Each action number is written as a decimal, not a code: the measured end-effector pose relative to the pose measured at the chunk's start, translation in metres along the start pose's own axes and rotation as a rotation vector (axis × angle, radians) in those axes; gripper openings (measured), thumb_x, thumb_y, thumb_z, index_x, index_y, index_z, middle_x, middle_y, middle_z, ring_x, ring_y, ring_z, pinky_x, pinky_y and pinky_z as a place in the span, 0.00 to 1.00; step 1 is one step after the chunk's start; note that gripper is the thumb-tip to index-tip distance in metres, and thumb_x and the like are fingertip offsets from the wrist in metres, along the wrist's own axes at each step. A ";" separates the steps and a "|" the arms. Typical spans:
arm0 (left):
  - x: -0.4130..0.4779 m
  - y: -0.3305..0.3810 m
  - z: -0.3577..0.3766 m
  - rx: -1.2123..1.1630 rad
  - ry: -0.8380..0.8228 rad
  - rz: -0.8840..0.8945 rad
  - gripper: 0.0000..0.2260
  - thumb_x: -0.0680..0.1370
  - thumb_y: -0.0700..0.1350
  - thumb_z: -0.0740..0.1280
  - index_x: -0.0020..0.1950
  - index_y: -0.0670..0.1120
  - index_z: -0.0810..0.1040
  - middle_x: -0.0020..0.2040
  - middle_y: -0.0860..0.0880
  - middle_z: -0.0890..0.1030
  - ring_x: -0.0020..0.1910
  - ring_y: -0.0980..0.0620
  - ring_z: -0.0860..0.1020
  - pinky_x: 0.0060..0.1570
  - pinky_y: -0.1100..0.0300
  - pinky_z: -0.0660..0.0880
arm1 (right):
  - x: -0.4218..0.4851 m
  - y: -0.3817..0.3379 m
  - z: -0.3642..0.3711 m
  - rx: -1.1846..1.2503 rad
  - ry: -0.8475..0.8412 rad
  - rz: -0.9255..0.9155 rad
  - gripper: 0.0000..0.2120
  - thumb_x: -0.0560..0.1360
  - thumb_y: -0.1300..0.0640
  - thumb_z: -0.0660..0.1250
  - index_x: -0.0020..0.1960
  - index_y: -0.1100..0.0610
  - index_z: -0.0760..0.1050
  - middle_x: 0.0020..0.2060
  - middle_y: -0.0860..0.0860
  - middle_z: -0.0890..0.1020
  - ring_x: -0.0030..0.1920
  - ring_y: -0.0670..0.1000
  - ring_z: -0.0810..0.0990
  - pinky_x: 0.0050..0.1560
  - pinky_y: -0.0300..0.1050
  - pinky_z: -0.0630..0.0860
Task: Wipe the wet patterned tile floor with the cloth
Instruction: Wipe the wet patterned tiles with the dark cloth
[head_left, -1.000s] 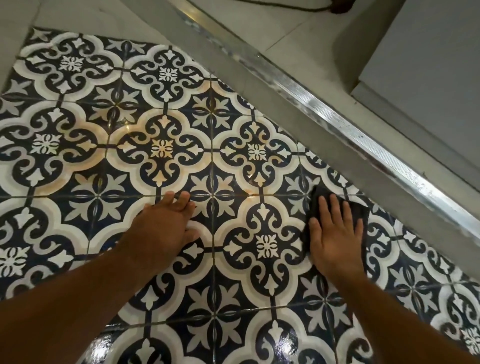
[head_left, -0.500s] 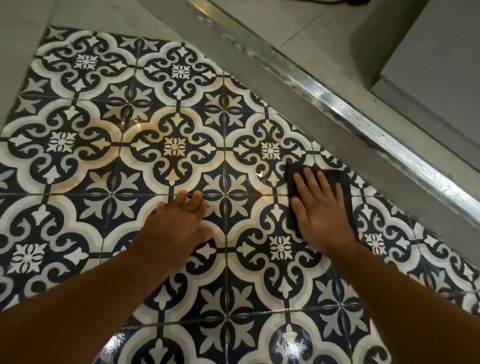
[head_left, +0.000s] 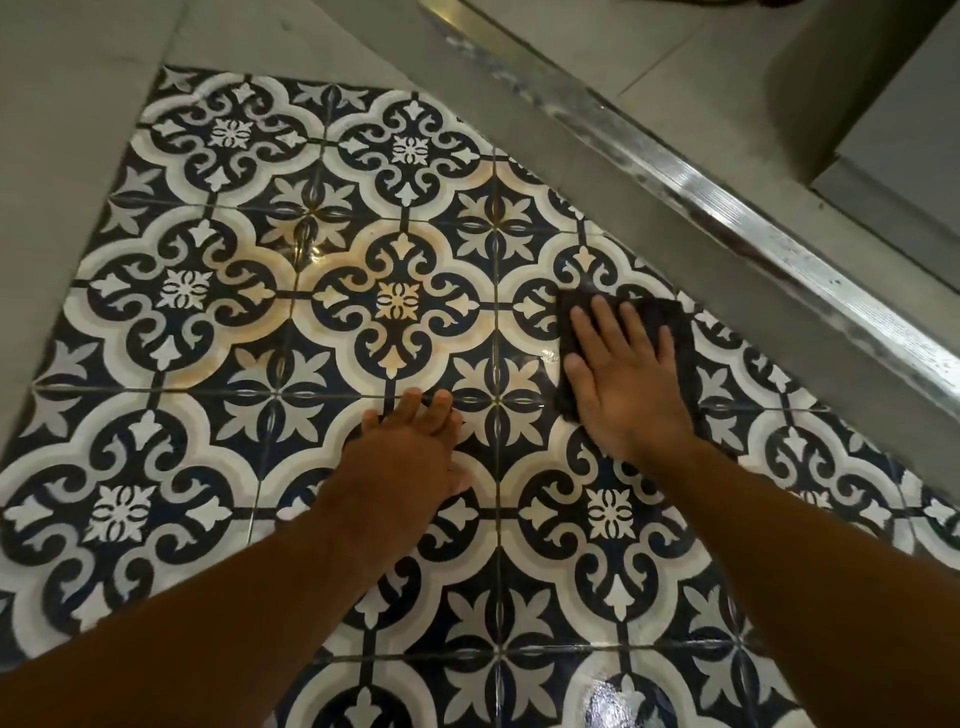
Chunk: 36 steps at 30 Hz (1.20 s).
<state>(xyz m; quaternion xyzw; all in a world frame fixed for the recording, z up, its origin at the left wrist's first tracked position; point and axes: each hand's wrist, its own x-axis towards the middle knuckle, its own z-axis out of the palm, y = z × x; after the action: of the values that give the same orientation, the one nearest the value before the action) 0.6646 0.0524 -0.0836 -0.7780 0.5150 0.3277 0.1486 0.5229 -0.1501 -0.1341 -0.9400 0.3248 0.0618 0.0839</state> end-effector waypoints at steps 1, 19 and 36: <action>0.001 0.000 0.001 0.001 -0.002 0.001 0.31 0.82 0.58 0.54 0.79 0.52 0.42 0.79 0.49 0.38 0.77 0.45 0.38 0.75 0.42 0.45 | -0.008 0.010 0.000 -0.024 -0.014 -0.045 0.29 0.79 0.37 0.35 0.78 0.44 0.41 0.79 0.48 0.45 0.78 0.51 0.40 0.74 0.61 0.38; 0.009 -0.006 0.019 -0.011 0.085 0.015 0.31 0.81 0.59 0.54 0.78 0.52 0.42 0.79 0.50 0.39 0.77 0.46 0.38 0.73 0.43 0.43 | -0.062 -0.011 0.014 -0.012 -0.063 -0.126 0.25 0.81 0.37 0.36 0.77 0.40 0.40 0.79 0.45 0.44 0.78 0.49 0.36 0.73 0.62 0.37; 0.009 -0.006 0.012 -0.025 0.059 0.018 0.30 0.82 0.59 0.53 0.79 0.51 0.43 0.79 0.50 0.40 0.77 0.46 0.39 0.74 0.46 0.44 | -0.107 -0.015 0.015 -0.007 -0.091 -0.130 0.26 0.81 0.38 0.37 0.78 0.43 0.46 0.79 0.47 0.49 0.79 0.50 0.41 0.75 0.64 0.42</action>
<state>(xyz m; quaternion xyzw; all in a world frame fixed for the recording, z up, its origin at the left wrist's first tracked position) 0.6686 0.0551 -0.0991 -0.7844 0.5221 0.3123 0.1206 0.4478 -0.0715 -0.1283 -0.9556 0.2586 0.1003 0.0991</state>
